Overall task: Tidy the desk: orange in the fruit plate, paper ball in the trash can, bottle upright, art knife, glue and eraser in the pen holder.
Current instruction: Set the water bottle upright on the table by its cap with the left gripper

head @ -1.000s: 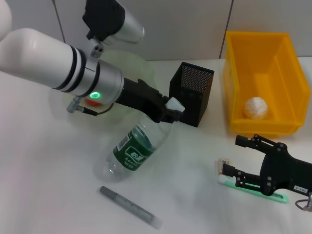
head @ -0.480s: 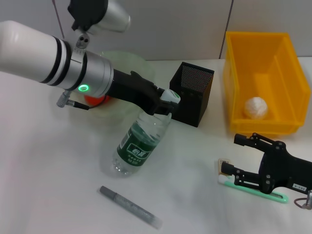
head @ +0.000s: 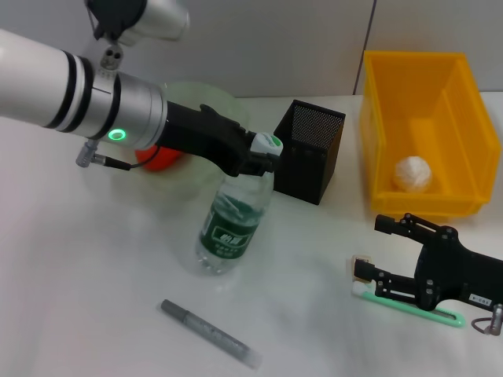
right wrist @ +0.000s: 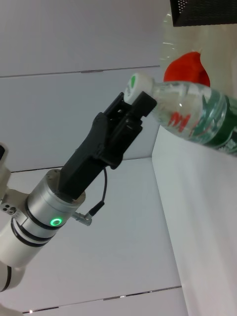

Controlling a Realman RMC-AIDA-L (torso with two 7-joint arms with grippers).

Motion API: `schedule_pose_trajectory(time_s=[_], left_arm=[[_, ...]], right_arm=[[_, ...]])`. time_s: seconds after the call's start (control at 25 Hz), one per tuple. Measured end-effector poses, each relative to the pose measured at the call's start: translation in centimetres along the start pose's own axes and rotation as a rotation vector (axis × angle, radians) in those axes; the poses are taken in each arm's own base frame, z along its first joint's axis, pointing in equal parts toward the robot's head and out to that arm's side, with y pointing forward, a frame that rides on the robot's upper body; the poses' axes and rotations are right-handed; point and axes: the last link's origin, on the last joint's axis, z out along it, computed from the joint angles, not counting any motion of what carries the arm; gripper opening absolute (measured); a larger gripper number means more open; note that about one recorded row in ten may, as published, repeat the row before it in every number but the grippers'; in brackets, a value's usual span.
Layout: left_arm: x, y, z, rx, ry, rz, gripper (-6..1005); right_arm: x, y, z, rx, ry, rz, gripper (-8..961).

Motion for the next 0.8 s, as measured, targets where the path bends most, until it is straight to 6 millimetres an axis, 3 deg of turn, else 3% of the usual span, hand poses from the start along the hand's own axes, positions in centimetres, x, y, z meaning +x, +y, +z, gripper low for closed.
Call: schedule_pose_trajectory(time_s=[0.8], left_arm=[[-0.7,-0.1,-2.3,0.000,0.060,0.004,438]], right_arm=[[0.1,0.3,0.3,-0.005,-0.008,0.018,765]])
